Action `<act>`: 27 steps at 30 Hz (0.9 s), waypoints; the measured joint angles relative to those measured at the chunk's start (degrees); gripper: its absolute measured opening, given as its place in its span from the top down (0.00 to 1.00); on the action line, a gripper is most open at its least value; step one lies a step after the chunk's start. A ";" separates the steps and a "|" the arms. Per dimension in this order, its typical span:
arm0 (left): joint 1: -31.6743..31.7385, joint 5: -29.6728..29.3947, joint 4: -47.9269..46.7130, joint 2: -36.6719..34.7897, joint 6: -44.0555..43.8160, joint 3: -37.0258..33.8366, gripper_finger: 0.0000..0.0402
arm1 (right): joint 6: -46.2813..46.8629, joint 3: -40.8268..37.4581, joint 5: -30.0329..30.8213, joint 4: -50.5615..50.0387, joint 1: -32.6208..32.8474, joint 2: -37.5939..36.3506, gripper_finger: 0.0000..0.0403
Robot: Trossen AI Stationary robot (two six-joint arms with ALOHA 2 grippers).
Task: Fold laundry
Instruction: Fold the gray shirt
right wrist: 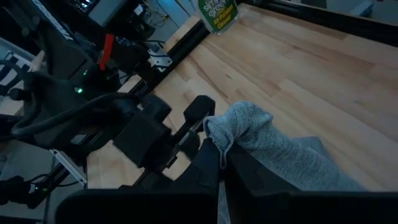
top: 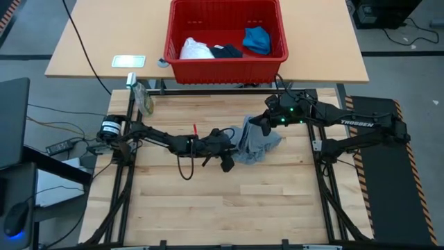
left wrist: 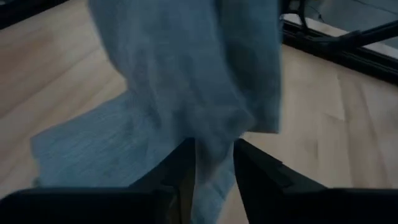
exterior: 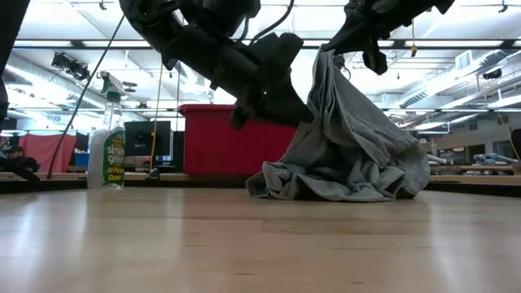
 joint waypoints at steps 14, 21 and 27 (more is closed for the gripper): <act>-1.65 -4.30 -25.23 -5.49 2.09 6.08 0.99 | -4.53 0.00 -0.90 -0.77 -0.60 0.04 0.97; -4.43 -7.09 -46.60 -8.68 4.05 16.42 1.00 | -5.55 0.00 -0.85 -5.64 -2.17 0.50 0.97; -6.21 -7.01 -49.70 -8.69 1.04 21.49 1.00 | -6.57 0.00 0.45 -9.52 -2.73 2.27 0.97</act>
